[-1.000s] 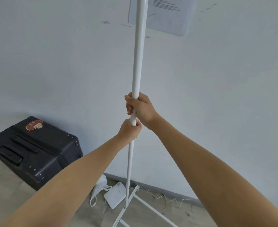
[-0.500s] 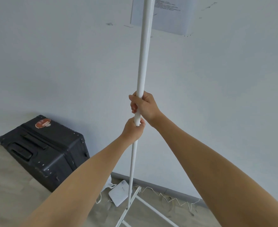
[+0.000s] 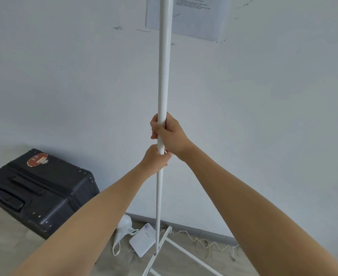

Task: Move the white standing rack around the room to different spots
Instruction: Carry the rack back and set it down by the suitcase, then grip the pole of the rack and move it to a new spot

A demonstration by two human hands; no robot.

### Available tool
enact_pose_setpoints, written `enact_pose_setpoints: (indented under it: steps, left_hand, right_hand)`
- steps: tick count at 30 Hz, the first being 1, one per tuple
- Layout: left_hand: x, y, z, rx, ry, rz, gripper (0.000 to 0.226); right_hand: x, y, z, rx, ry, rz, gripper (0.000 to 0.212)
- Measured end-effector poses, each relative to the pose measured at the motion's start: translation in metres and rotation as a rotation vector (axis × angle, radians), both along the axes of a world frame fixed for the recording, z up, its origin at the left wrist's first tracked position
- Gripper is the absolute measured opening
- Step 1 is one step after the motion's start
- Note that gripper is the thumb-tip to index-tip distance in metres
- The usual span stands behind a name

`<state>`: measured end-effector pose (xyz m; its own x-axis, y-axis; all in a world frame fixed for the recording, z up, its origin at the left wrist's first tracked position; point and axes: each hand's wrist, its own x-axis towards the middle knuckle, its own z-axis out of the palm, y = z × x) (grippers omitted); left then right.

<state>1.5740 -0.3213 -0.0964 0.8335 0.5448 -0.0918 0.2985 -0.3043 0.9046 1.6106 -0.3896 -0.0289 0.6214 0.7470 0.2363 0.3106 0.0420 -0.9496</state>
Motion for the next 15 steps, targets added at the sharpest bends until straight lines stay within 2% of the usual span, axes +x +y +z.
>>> enact_pose_setpoints:
  steps: [3, 6, 10, 13, 15]
  left_hand:
    - [-0.007, 0.002, -0.004, -0.033, 0.02, 0.011, 0.018]
    - [-0.016, -0.004, -0.009, -0.012, 0.063, 0.022, 0.009]
    - [-0.028, -0.033, -0.013, 0.022, 0.112, 0.179, 0.027]
    - [-0.031, -0.076, -0.015, -0.043, 0.137, 0.373, 0.045]
    - [-0.032, -0.12, -0.021, -0.13, 0.176, 0.408, 0.051]
  right_hand:
    - [-0.006, -0.002, -0.004, -0.048, 0.001, 0.002, 0.016]
    - [-0.007, -0.014, -0.009, -0.15, -0.004, -0.044, 0.006]
    - [-0.005, -0.065, -0.015, -0.287, 0.011, -0.14, 0.031]
    - [-0.008, -0.128, -0.02, -0.283, 0.037, -0.2, 0.017]
    - [-0.014, -0.185, -0.026, -0.28, 0.064, -0.239, 0.011]
